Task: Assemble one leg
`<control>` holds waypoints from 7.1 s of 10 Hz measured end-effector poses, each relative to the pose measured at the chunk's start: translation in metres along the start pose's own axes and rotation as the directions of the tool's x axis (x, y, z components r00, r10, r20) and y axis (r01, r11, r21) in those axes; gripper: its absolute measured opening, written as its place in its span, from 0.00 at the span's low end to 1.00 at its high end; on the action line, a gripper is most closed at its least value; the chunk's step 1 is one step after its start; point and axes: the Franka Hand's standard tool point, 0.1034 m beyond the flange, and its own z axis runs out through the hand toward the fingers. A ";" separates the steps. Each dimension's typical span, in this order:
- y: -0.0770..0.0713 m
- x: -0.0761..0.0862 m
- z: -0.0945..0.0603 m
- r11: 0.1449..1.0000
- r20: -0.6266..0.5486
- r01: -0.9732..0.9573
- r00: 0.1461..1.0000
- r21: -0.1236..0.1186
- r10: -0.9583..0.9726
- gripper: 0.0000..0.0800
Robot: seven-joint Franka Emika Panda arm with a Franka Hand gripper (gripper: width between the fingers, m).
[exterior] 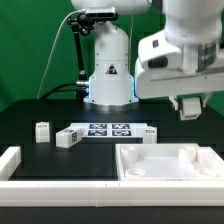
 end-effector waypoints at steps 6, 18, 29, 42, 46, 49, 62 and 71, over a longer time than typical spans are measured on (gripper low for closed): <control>0.004 0.031 -0.036 0.997 -0.465 0.068 0.883 -0.028 -0.073 0.36; -0.007 0.108 -0.048 0.972 -0.758 0.189 0.611 -0.140 -0.228 0.36; 0.001 0.125 -0.014 0.974 -0.788 0.175 0.576 -0.140 -0.217 0.36; 0.000 0.122 -0.033 0.976 -0.788 0.169 0.578 -0.137 -0.211 0.81; 0.000 0.125 -0.038 0.977 -0.654 0.182 0.727 -0.110 -0.209 0.81; -0.003 0.126 -0.035 0.978 -0.458 0.197 0.864 -0.075 -0.209 0.81; 0.002 0.137 -0.033 0.992 -0.342 -0.108 0.932 0.063 0.123 0.37; 0.003 0.136 -0.032 0.520 -0.197 -0.786 0.481 0.333 0.854 0.37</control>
Offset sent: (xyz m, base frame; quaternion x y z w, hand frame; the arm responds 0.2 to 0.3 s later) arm 0.0000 0.0000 0.0000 0.0000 0.1593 0.0000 0.9872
